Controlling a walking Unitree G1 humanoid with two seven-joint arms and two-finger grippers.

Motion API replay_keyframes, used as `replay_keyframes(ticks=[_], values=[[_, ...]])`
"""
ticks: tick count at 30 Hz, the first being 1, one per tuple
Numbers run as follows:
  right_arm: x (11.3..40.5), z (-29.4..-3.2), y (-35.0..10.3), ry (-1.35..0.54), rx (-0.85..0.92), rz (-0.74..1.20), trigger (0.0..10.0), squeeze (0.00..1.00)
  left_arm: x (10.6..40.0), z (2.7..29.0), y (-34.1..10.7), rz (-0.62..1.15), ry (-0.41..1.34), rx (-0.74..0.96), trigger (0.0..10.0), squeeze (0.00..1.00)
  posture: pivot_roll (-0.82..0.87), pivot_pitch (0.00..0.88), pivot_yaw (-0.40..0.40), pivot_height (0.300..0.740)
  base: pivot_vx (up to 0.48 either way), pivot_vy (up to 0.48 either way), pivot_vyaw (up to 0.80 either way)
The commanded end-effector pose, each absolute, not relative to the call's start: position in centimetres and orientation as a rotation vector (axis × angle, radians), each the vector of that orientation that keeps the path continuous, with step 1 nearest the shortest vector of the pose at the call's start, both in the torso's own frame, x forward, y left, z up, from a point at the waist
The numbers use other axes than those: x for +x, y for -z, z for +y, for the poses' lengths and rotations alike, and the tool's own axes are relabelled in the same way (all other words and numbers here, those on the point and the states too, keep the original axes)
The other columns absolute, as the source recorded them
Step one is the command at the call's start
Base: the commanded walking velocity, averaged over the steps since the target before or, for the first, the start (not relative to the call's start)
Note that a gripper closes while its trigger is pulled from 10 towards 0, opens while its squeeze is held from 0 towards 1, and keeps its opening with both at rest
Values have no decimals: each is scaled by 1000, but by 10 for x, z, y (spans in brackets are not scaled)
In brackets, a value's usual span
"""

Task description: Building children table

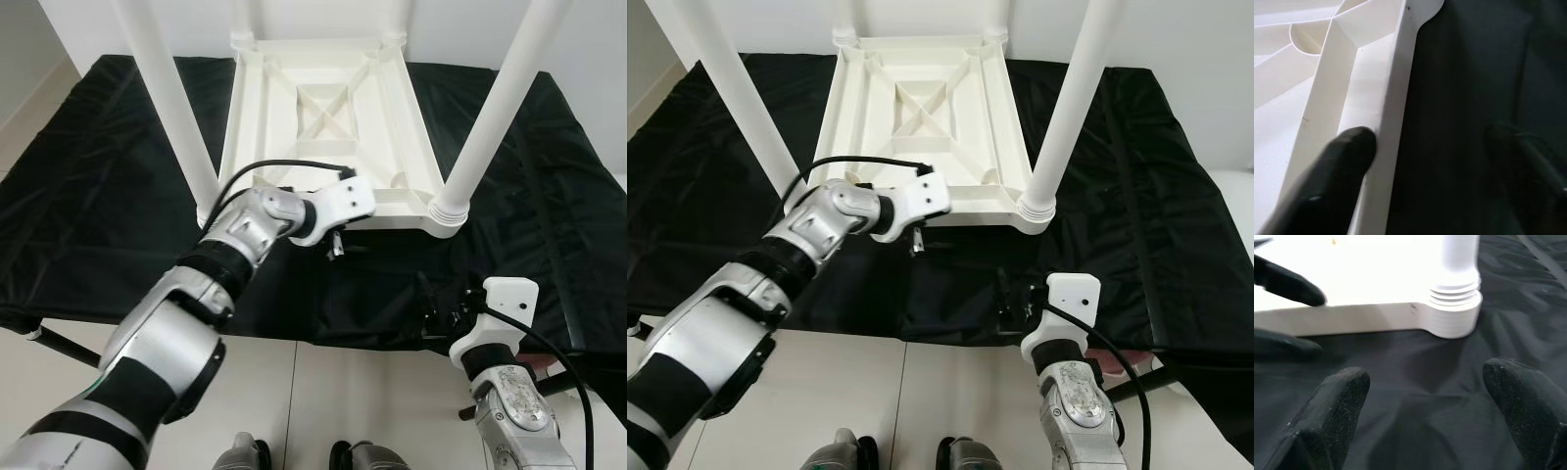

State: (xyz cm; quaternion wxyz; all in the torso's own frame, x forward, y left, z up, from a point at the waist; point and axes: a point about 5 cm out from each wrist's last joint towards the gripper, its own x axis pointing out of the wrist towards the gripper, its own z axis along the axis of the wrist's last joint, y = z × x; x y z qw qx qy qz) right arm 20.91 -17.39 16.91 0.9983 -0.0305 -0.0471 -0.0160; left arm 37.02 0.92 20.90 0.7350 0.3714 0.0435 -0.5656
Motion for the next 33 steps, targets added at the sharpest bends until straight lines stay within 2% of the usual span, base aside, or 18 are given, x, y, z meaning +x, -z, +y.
replay_keyframes(ticks=[1, 2, 3, 4, 14, 15, 16, 17, 26, 33], values=[[204, -172, -170, 26, -66, -82, 10000, 0, 379, 11, -208, 44, 1074, 834, 3882, 0, -167, 232, 60, 740, 0, 0, 0], [201, -170, -172, 16, -68, -82, 10000, 0, 381, 10, -209, 39, 1040, 832, 2627, 0, -173, 239, 61, 740, 0, 0, 0], [201, -170, -172, 16, -68, -82, 10000, 0, 381, 10, -209, 39, 1040, 832, 2627, 0, -173, 239, 61, 740, 0, 0, 0], [198, -169, -173, 9, -69, -80, 10000, 0, 383, 9, -210, 38, 1017, 835, 0, 0, -180, 242, 62, 740, 0, 0, 0], [191, -166, -175, 9, -69, -77, 10000, 0, 389, 12, -210, 50, 986, 862, 0, 0, -194, 244, 70, 740, 0, 0, 0], [191, -166, -175, 8, -69, -76, 10000, 0, 389, 13, -209, 55, 991, 879, 4157, 0, -192, 244, 70, 740, 0, 0, 0], [191, -166, -175, 8, -69, -76, 10000, 0, 389, 13, -209, 55, 991, 879, 4157, 0, -192, 244, 70, 740, 0, 0, 0], [191, -165, -175, 7, -68, -76, 10000, 0, 389, 14, -207, 69, 1006, 903, 9882, 0, -187, 242, 69, 740, 0, 0, 0], [193, -164, -176, 2, -67, -73, 10000, 0, 382, 22, -186, 146, 1147, 1134, 10000, 0, -178, 239, 65, 740, 0, 0, 0], [195, -164, -176, -3, -66, -73, 10000, 0, 379, 25, -178, 238, 1206, 1095, 10000, 0, -168, 235, 58, 740, 0, 0, 0]])
